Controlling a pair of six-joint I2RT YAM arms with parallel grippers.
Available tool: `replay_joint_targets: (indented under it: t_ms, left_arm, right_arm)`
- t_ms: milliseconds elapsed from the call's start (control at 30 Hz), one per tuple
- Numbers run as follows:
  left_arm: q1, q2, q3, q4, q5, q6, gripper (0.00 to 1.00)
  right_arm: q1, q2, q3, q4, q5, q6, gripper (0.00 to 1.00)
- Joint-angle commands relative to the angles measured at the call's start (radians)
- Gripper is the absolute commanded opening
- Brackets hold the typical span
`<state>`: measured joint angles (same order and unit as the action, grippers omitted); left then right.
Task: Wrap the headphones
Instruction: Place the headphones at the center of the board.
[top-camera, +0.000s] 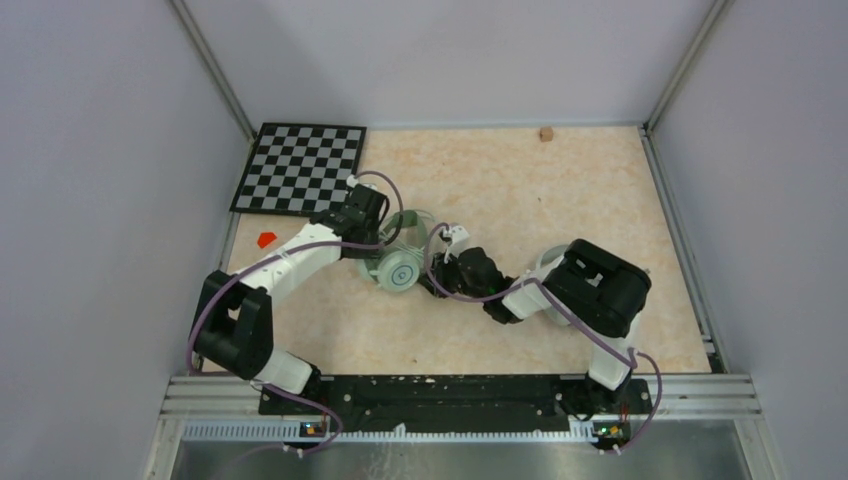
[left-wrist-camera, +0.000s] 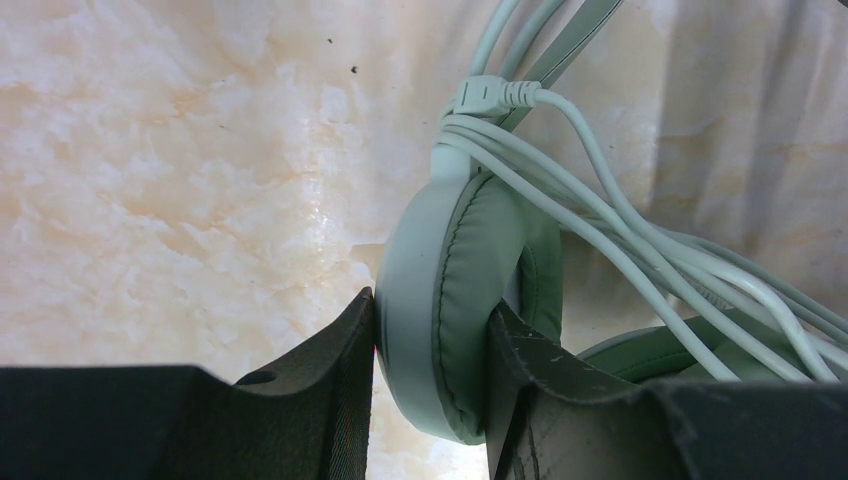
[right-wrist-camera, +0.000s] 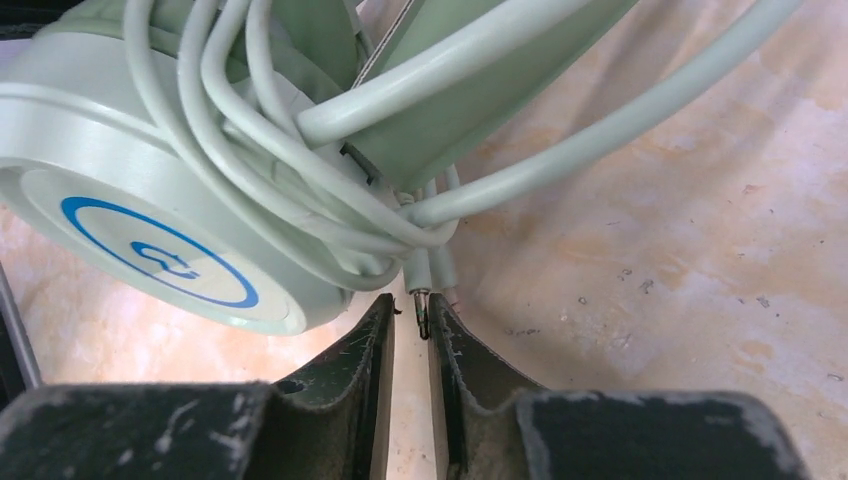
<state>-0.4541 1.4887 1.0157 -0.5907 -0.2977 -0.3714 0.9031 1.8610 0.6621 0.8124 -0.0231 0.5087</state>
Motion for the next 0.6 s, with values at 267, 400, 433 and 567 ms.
replay_joint_targets:
  t_ms: [267, 400, 433, 567]
  left_arm:
    - [0.005, 0.037, 0.022, 0.053, -0.079, 0.034, 0.25]
    - [0.004, 0.032, 0.020, 0.052, -0.097, 0.049, 0.34]
    - [0.005, 0.030, 0.020, 0.052, -0.096, 0.053, 0.36]
    - [0.004, 0.016, 0.019, 0.047, -0.084, 0.067, 0.43]
  right_arm:
    - [0.009, -0.149, -0.078, -0.017, 0.009, 0.049, 0.26]
    - [0.009, -0.289, -0.118, -0.131, 0.042, 0.047, 0.32]
    - [0.009, -0.332, -0.131, -0.153, 0.052, 0.047, 0.34]
    - [0.009, -0.502, -0.153, -0.292, 0.074, 0.021, 0.49]
